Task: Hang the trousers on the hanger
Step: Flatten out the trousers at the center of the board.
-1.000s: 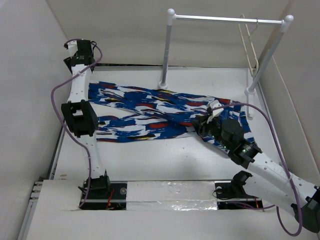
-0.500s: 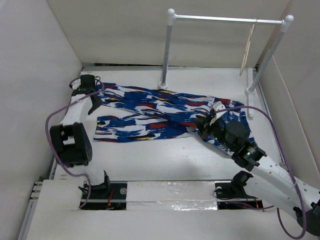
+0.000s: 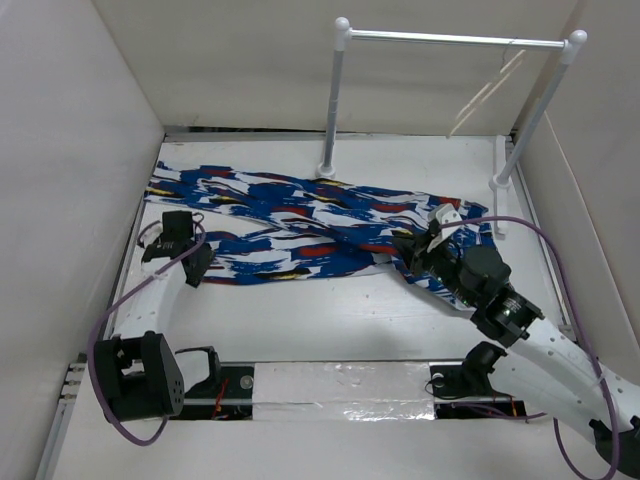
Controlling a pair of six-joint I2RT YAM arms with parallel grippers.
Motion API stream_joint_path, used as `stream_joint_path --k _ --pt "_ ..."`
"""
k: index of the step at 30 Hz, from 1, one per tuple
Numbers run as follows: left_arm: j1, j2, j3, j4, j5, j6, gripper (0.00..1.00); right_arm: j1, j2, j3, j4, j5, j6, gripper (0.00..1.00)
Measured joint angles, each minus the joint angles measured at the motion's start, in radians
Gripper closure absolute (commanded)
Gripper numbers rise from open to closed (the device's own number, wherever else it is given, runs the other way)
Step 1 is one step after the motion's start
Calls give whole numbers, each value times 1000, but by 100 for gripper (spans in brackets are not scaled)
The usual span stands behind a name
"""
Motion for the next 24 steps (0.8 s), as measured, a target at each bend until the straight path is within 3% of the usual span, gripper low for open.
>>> stream_joint_path --k 7,18,20,24 --pt "0 8 -114 -13 -5 -50 59 0 -4 2 -6 -2 -2 82" --pt "5 32 -166 157 -65 -108 59 0 10 2 -12 -20 -2 82" --pt "5 65 -177 199 -66 -111 61 0 11 2 -13 -20 -2 82" --pt "5 130 -197 261 -57 -111 75 0 24 4 -13 -20 -2 82"
